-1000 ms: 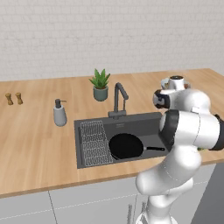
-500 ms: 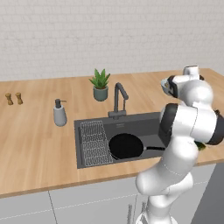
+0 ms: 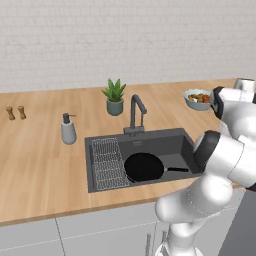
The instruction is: Pick the pan and sponge and place them into the sink. Then turn on the water.
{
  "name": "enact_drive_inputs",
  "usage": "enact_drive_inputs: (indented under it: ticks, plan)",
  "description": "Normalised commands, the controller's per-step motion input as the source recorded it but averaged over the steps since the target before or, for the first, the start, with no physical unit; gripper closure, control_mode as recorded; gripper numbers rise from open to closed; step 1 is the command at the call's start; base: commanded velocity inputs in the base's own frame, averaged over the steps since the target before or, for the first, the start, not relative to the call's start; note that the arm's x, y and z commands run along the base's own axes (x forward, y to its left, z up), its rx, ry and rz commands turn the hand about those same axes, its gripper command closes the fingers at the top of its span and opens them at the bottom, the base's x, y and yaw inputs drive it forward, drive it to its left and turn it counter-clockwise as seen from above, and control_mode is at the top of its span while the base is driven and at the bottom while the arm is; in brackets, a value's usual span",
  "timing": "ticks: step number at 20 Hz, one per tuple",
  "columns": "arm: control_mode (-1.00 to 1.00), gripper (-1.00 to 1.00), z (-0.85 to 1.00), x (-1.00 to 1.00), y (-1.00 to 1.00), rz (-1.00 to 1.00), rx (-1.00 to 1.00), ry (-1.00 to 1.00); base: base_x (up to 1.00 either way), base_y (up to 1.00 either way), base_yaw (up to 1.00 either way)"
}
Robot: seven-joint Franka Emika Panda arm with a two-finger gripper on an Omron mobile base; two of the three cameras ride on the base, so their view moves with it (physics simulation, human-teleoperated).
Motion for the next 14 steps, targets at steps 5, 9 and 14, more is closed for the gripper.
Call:
enact_drive_inputs:
  ticks: [5, 9, 14]
  plan:
    - [-1.0, -1.0, -0.16, 0.11, -0.03, 0.0, 0.0, 0.0, 0.0, 0.0, 0.0]
    - [-1.0, -1.0, -0.23, 0.15, -0.01, 0.0, 0.01, -0.06, 0.0, 0.0, 0.0]
    - [-1.0, -1.0, -0.37, 0.03, -0.13, 0.01, 0.05, -0.07, 0.0, 0.0, 0.0]
